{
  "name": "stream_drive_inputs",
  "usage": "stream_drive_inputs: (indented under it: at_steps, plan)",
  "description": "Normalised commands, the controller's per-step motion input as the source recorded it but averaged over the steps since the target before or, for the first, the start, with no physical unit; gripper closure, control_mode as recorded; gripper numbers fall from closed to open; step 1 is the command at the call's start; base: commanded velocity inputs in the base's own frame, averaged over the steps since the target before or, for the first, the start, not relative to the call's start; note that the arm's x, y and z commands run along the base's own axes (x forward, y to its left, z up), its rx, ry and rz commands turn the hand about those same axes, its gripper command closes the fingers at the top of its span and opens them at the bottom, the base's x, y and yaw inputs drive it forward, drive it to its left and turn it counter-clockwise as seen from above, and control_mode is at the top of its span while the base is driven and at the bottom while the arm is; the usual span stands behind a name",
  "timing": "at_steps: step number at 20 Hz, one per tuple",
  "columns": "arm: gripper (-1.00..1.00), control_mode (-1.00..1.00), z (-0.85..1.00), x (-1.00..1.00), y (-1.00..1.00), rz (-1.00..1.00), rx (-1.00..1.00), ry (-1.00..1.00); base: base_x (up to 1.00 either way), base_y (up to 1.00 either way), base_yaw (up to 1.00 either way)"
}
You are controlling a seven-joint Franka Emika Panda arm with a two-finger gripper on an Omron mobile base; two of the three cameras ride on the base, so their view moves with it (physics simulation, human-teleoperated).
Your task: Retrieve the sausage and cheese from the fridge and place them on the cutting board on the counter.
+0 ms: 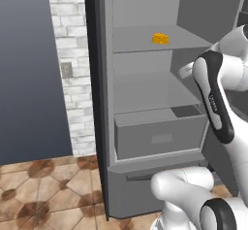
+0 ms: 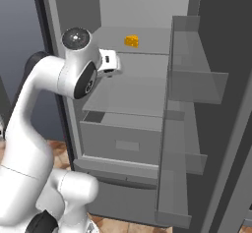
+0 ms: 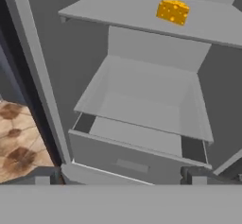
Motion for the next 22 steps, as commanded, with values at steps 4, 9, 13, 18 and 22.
stream_drive_inputs:
  at_steps: [4, 9, 13, 18, 22]
  plan:
    - [-1.0, -1.0, 0.39, 0.35, -0.17, 0.07, -0.08, 0.0, 0.0, 0.0, 0.0]
    - [-1.0, -1.0, 0.24, 0.49, -0.15, 0.0, 0.0, 0.0, 0.0, 0.0, 0.0]
    - [-1.0, -1.0, 0.09, 0.54, -0.08, 0.0, 0.04, 0.0, 0.0, 0.0, 0.0]
    - [-1.0, -1.0, -0.13, 0.33, -0.06, -0.05, 0.16, 0.0, 0.0, 0.0, 0.0]
    - [-1.0, -1.0, -0.03, 0.43, -0.09, -0.08, 0.14, -0.02, 0.0, 0.0, 0.0]
